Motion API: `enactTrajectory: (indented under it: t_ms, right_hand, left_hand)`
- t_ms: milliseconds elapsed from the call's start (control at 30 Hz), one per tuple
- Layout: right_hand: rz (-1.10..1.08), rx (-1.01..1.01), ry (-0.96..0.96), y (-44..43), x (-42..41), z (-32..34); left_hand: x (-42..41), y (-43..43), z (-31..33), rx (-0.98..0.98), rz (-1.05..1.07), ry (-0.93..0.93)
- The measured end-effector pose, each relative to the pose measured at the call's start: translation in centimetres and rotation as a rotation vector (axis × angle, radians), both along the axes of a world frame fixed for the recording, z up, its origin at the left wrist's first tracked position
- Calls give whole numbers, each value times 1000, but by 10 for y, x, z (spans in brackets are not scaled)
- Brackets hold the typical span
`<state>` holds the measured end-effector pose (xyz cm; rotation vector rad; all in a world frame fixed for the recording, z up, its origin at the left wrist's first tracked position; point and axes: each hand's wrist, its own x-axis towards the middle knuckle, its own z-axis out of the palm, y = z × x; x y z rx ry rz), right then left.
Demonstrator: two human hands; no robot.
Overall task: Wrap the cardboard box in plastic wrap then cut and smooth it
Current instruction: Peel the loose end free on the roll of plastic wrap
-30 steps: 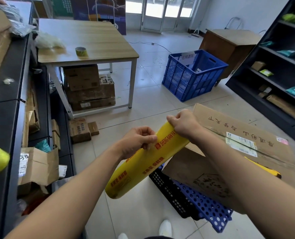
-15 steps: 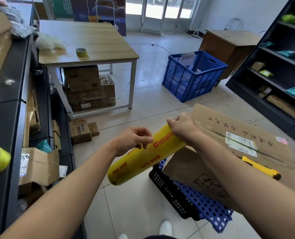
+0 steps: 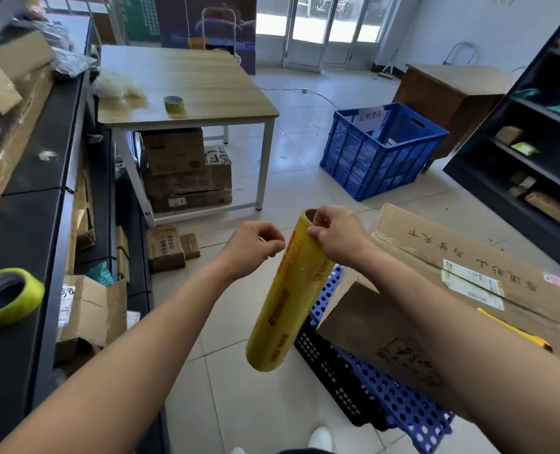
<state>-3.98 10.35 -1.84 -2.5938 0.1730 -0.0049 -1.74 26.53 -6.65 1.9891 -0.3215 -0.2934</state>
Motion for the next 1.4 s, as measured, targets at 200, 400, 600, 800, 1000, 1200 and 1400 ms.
enactTrajectory:
  t_ms: [200,400,600,800,1000,1200,1400]
  right_hand:
    - [38,29,-15,-4,-5,3]
    - [113,21,-77,3,-6,6]
    - [15,103,-151,-6,1,15]
    - [-175,236,-248,-6,17,12]
    - [-339,523,-269,-22,20,5]
    - [-440,664,-271,-39,20,5]
    - [-574,611,-139,-68,9,-24]
  left_hand:
    - [2,-11,-6,-55,47,87]
    - [10,-14,6,-166,182,251]
    - [5,7,-23,-97,235,362]
    - [6,27,-54,51,367,484]
    - [6,55,-67,120,530,625]
    - [6,70,-66,-220,789,808]
    - [19,68,-47,-507,1019,734]
